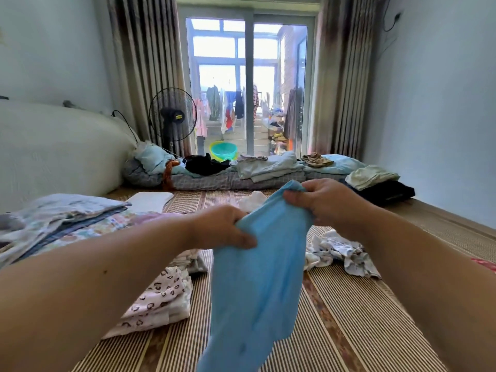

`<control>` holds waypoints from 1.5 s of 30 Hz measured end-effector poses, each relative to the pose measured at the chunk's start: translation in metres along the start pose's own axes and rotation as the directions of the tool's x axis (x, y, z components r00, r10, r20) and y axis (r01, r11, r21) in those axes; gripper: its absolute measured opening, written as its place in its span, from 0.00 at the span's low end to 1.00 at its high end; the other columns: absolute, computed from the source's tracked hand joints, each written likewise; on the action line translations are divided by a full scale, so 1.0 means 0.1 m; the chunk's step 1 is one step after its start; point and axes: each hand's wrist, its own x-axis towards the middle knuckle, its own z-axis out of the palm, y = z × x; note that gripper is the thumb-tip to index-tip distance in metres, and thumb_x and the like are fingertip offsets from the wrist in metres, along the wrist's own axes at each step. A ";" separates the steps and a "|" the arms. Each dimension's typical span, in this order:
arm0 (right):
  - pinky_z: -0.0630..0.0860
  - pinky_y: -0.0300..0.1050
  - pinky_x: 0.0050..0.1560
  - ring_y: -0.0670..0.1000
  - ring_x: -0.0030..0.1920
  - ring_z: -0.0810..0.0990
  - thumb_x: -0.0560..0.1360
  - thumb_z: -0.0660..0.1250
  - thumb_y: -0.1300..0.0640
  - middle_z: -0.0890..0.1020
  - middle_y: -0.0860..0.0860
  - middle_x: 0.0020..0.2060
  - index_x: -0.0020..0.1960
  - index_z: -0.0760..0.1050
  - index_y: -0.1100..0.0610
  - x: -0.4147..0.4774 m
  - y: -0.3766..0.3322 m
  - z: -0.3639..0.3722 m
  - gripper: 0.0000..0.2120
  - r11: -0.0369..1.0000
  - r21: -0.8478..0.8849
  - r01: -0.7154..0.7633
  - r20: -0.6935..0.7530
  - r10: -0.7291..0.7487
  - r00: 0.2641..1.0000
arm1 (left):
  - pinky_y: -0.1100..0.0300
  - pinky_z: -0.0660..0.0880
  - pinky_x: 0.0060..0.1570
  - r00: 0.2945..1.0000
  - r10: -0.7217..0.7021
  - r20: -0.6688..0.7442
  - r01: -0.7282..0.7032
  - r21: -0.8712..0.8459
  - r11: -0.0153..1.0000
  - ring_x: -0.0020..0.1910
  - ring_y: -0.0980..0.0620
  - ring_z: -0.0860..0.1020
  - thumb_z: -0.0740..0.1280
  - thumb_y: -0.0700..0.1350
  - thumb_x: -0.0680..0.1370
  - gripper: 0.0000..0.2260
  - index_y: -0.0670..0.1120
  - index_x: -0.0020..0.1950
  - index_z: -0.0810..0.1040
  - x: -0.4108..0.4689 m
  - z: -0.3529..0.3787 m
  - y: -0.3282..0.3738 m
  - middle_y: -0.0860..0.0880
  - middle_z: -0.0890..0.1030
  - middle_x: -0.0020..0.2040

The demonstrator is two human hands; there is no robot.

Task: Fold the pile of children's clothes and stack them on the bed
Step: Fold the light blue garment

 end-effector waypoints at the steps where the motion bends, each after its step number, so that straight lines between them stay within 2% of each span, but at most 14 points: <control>1: 0.76 0.61 0.51 0.54 0.44 0.75 0.74 0.71 0.51 0.83 0.62 0.47 0.45 0.82 0.56 0.02 0.03 -0.06 0.08 0.999 0.021 -0.023 -0.041 0.024 0.999 | 0.64 0.77 0.41 0.999 -0.036 0.000 0.036 0.011 0.999 0.39 0.54 0.81 0.74 0.50 0.72 0.07 0.50 0.42 0.80 -0.01 -0.01 -0.11 0.53 0.83 0.40; 3: 0.73 0.58 0.49 0.53 0.44 0.74 0.75 0.69 0.50 0.81 0.56 0.45 0.47 0.80 0.53 0.06 0.14 -0.16 0.07 0.996 0.060 -0.061 -0.100 0.067 0.993 | 0.61 0.78 0.42 0.993 -0.109 -0.037 0.109 -0.010 0.994 0.40 0.53 0.82 0.74 0.52 0.72 0.10 0.47 0.46 0.81 -0.02 -0.04 -0.29 0.51 0.84 0.41; 6: 0.68 0.53 0.53 0.52 0.42 0.78 0.76 0.68 0.49 0.82 0.51 0.42 0.47 0.79 0.51 0.17 0.35 -0.27 0.05 0.982 0.130 -0.139 -0.124 0.155 0.980 | 0.63 0.78 0.34 0.971 -0.225 -0.076 0.211 -0.160 0.964 0.34 0.54 0.82 0.73 0.48 0.73 0.10 0.43 0.48 0.82 0.05 -0.07 -0.46 0.50 0.84 0.39; 10: 0.65 0.57 0.57 0.52 0.44 0.79 0.78 0.65 0.50 0.81 0.49 0.43 0.48 0.76 0.49 0.38 0.55 -0.33 0.04 0.952 0.217 -0.216 -0.114 0.244 0.963 | 0.58 0.78 0.43 0.946 -0.282 -0.159 0.259 -0.154 0.954 0.39 0.48 0.82 0.74 0.47 0.72 0.05 0.46 0.43 0.82 0.28 -0.11 -0.52 0.47 0.84 0.40; 13: 0.64 0.54 0.53 0.51 0.43 0.77 0.79 0.63 0.50 0.80 0.49 0.44 0.50 0.76 0.49 0.55 0.54 -0.42 0.05 0.945 0.273 -0.178 -0.161 0.228 0.960 | 0.57 0.73 0.40 0.911 -0.268 -0.312 0.239 -0.129 0.962 0.37 0.48 0.76 0.74 0.48 0.73 0.08 0.47 0.38 0.78 0.54 -0.22 -0.48 0.47 0.80 0.36; 18: 0.66 0.48 0.43 0.48 0.39 0.76 0.79 0.63 0.50 0.79 0.46 0.42 0.56 0.75 0.47 0.62 0.44 -0.65 0.07 0.953 0.299 -0.056 -0.183 0.115 0.976 | 0.62 0.65 0.31 0.858 -0.078 -0.507 0.105 0.025 0.994 0.33 0.53 0.71 0.73 0.51 0.73 0.11 0.45 0.42 0.78 0.69 -0.39 -0.27 0.50 0.75 0.34; 23: 0.70 0.51 0.47 0.50 0.43 0.78 0.78 0.64 0.52 0.82 0.48 0.43 0.52 0.77 0.50 0.23 0.64 -0.71 0.06 0.950 0.290 -0.120 -0.079 0.149 0.986 | 0.60 0.70 0.35 0.925 -0.051 -0.377 0.093 0.094 0.991 0.34 0.52 0.74 0.73 0.52 0.73 0.09 0.49 0.40 0.77 0.38 -0.32 -0.24 0.49 0.77 0.36; 26: 0.71 0.56 0.54 0.56 0.49 0.79 0.72 0.66 0.51 0.83 0.55 0.49 0.56 0.77 0.56 -0.22 0.93 -0.66 0.15 0.941 0.224 -0.254 0.014 0.258 0.966 | 0.64 0.70 0.31 0.979 -0.071 -0.190 0.103 0.163 0.981 0.31 0.57 0.74 0.72 0.52 0.74 0.06 0.52 0.41 0.78 0.02 -0.06 -0.24 0.54 0.77 0.34; 29: 0.69 0.55 0.55 0.56 0.47 0.79 0.68 0.67 0.51 0.84 0.56 0.45 0.52 0.81 0.58 -0.67 1.23 -0.56 0.16 0.898 0.119 -0.424 0.176 0.401 0.899 | 0.69 0.67 0.29 0.993 -0.100 0.062 0.085 0.208 0.974 0.29 0.62 0.72 0.71 0.50 0.75 0.07 0.56 0.38 0.75 -0.29 0.36 -0.32 0.55 0.75 0.32; 35: 0.71 0.41 0.37 0.46 0.35 0.79 0.78 0.64 0.57 0.83 0.51 0.38 0.45 0.82 0.57 -1.13 1.79 -0.35 0.09 0.775 -0.148 -0.614 0.376 0.619 0.690 | 0.69 0.70 0.34 0.864 -0.188 0.468 0.095 0.216 0.972 0.35 0.60 0.74 0.72 0.51 0.73 0.05 0.54 0.45 0.78 -0.68 1.18 -0.60 0.57 0.77 0.37; 37: 0.71 0.42 0.39 0.46 0.35 0.80 0.79 0.63 0.58 0.83 0.51 0.38 0.42 0.83 0.55 -1.16 1.84 -0.32 0.11 0.749 -0.187 -0.635 0.394 0.649 0.650 | 0.67 0.74 0.36 0.814 -0.209 0.541 0.159 0.137 0.978 0.37 0.58 0.76 0.73 0.49 0.73 0.05 0.52 0.46 0.79 -0.68 1.23 -0.64 0.56 0.77 0.38; 40: 0.74 0.49 0.47 0.51 0.42 0.80 0.79 0.63 0.56 0.84 0.52 0.42 0.46 0.84 0.55 -1.04 1.83 -0.28 0.12 0.760 -0.190 -0.622 0.318 0.647 0.693 | 0.63 0.77 0.37 0.842 -0.243 0.482 0.239 0.070 0.968 0.37 0.56 0.76 0.70 0.46 0.76 0.03 0.50 0.43 0.78 -0.46 1.21 -0.74 0.53 0.77 0.38; 43: 0.74 0.53 0.52 0.55 0.50 0.80 0.80 0.61 0.55 0.83 0.55 0.49 0.52 0.81 0.57 -0.71 1.85 -0.19 0.11 0.793 -0.071 -0.605 0.177 0.607 0.775 | 0.63 0.74 0.34 0.911 -0.286 0.298 0.299 0.004 0.954 0.38 0.54 0.75 0.67 0.47 0.78 0.05 0.49 0.44 0.76 -0.12 1.16 -0.90 0.50 0.76 0.40; 45: 0.72 0.53 0.50 0.55 0.49 0.78 0.80 0.60 0.56 0.81 0.57 0.51 0.54 0.78 0.57 -0.39 1.91 -0.11 0.10 0.814 0.034 -0.580 0.087 0.576 0.813 | 0.61 0.75 0.35 0.936 -0.320 0.148 0.333 -0.070 0.940 0.39 0.52 0.75 0.66 0.48 0.79 0.05 0.47 0.49 0.77 0.16 1.16 -0.99 0.48 0.77 0.43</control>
